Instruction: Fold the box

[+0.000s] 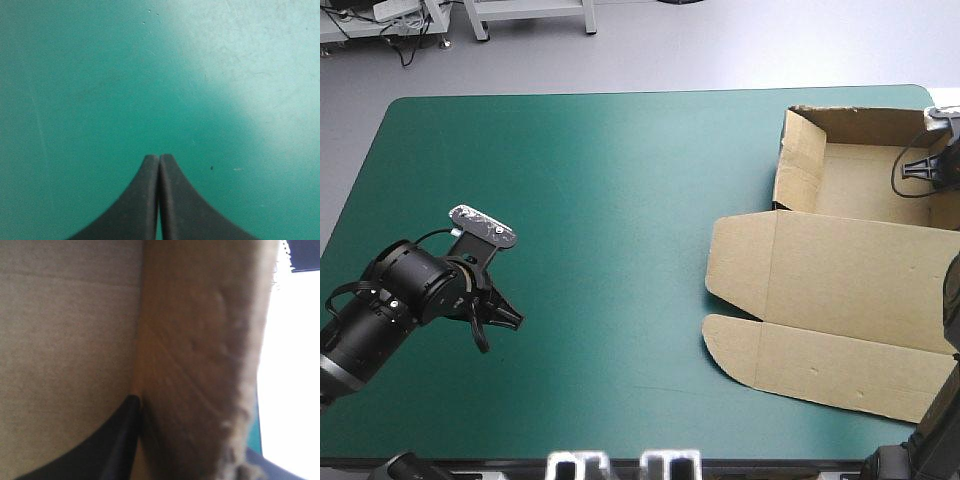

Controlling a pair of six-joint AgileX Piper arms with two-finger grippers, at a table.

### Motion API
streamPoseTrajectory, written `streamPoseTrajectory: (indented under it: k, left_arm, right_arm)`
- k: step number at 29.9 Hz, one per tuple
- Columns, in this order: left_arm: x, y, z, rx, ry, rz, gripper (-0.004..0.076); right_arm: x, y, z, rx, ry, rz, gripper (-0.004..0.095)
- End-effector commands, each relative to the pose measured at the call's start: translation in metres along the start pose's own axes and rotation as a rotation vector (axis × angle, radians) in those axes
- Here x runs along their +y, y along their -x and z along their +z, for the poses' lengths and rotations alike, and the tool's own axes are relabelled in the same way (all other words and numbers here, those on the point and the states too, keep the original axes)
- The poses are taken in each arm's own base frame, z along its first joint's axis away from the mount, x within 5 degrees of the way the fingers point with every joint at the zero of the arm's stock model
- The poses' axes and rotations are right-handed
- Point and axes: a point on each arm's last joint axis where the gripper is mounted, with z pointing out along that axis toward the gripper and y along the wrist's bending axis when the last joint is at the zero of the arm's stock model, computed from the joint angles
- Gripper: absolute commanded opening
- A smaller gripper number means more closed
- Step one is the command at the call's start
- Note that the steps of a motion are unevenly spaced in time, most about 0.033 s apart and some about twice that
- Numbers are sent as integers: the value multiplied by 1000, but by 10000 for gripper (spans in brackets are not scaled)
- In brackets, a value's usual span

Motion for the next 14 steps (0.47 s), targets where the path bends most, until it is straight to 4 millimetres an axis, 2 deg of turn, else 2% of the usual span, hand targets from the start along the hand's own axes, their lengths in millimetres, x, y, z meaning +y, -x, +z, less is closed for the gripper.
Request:
streamPoseTrajectory:
  k: [1,2,5,9,14]
  left_arm:
    - [4,-1,-11,-25,22,-8,-8]
    - [4,0,-11,-29,21,-8,-8]
    - [4,0,-11,-31,21,-8,-8]
    - [4,0,-11,-35,20,-8,-8]
    - [4,2,-11,-52,18,-7,-8]
  right_arm:
    - [-21,7,-48,-118,-120,-25,644]
    - [-25,6,-52,-126,-135,-25,748]
    - [-31,10,-73,-181,-158,-11,869]
    - [-36,15,-105,-249,-154,42,859]
    - [-32,21,-163,-388,-27,78,819]
